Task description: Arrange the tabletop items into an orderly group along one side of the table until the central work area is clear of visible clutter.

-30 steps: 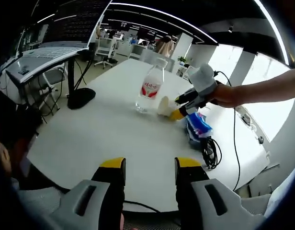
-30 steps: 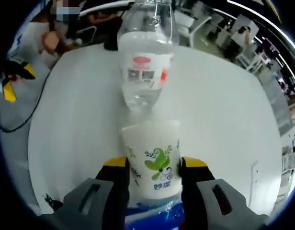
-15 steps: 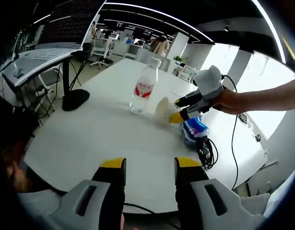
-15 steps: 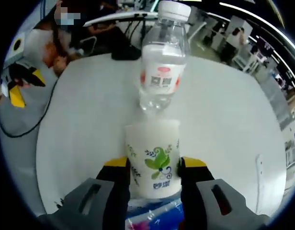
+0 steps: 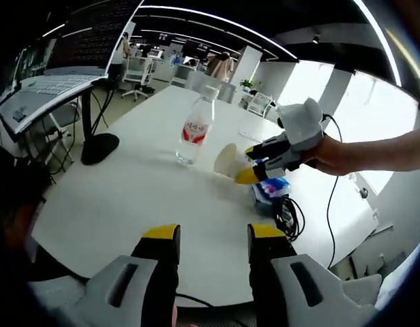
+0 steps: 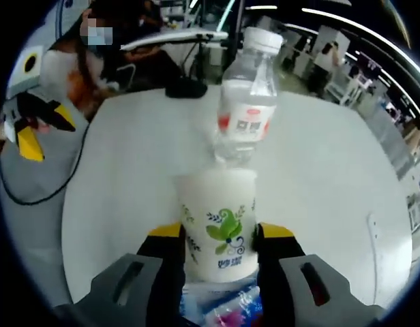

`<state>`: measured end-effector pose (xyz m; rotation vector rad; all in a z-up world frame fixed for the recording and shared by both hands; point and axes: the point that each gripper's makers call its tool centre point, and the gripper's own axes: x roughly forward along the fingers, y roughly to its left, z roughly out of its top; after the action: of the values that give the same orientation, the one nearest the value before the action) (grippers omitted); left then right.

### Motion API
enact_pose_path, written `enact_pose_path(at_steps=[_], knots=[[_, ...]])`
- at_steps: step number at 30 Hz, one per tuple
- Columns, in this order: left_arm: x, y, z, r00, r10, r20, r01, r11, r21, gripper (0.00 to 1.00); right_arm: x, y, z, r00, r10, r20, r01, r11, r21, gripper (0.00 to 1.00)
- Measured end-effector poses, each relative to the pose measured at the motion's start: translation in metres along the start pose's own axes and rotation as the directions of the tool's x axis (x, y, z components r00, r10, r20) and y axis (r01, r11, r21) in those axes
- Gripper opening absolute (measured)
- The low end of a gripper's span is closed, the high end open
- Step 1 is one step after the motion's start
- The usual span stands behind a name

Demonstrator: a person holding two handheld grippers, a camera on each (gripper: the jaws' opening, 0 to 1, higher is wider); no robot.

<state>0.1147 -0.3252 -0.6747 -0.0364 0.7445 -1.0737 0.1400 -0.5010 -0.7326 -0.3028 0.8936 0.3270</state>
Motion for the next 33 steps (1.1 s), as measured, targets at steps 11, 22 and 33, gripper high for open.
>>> enact_pose_path(at_steps=[11, 22, 33], knots=[[0.003, -0.010, 0.011, 0.999, -0.037, 0.014, 0.037, 0.999, -0.003, 0.38, -0.008, 0.055, 0.014, 0.997, 0.011, 0.079, -0.011, 1.000, 0.000, 0.40], [0.004, -0.017, 0.015, 0.997, -0.070, 0.019, 0.070, 0.997, -0.017, 0.38, -0.018, 0.113, 0.014, 0.991, 0.048, 0.127, -0.042, 0.998, -0.048, 0.40], [0.007, -0.030, 0.004, 0.989, -0.150, -0.011, 0.148, 0.985, -0.087, 0.39, -0.034, 0.131, 0.012, 0.988, 0.047, 0.149, -0.037, 0.997, -0.072, 0.40]])
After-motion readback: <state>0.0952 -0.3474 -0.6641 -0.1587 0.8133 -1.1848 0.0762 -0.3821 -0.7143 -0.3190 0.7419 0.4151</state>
